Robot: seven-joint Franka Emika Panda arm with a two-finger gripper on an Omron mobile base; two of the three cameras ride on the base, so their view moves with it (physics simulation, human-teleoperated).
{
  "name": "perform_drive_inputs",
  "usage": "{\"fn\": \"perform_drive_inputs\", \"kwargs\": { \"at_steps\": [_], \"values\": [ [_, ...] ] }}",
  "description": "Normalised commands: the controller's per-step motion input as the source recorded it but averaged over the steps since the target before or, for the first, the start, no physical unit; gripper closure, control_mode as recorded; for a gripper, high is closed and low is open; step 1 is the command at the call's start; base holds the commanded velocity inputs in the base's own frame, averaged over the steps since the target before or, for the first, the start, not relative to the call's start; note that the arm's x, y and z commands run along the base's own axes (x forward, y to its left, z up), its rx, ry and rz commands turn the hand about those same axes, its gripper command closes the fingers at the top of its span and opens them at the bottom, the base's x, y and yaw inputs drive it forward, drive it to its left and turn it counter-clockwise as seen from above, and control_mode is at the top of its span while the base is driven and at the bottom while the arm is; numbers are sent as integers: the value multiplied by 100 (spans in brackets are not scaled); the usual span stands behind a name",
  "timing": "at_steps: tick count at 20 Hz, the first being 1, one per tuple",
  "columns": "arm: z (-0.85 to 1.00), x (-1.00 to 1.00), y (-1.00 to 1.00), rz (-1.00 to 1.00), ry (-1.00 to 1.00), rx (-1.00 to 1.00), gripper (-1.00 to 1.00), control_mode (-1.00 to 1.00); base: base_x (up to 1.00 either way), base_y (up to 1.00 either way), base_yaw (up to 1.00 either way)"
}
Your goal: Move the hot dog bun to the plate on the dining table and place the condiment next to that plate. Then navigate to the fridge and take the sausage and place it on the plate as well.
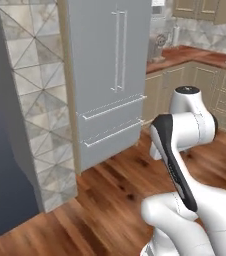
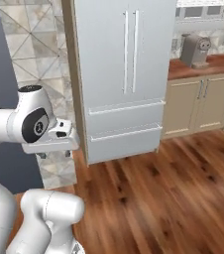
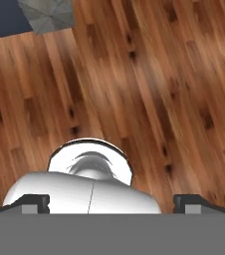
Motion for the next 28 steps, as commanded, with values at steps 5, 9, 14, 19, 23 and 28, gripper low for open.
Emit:
{"fn": "perform_drive_inputs", "kwargs": {
  "at_steps": [5,9,14,19,23,28],
  "values": [
    [0,0,0,0,0,0,-100,100,76,-59,27],
    [0,0,0,0,0,0,-100,100,78,-54,35],
    [0,0,0,0,0,0,-100,100,67,-62,34],
    [0,0,0,0,0,0,-100,100,57,-59,24],
    [0,0,0,0,0,0,-100,100,63,-51,23],
    [0,0,0,0,0,0,-100,100,65,-46,31]
  ]
}}
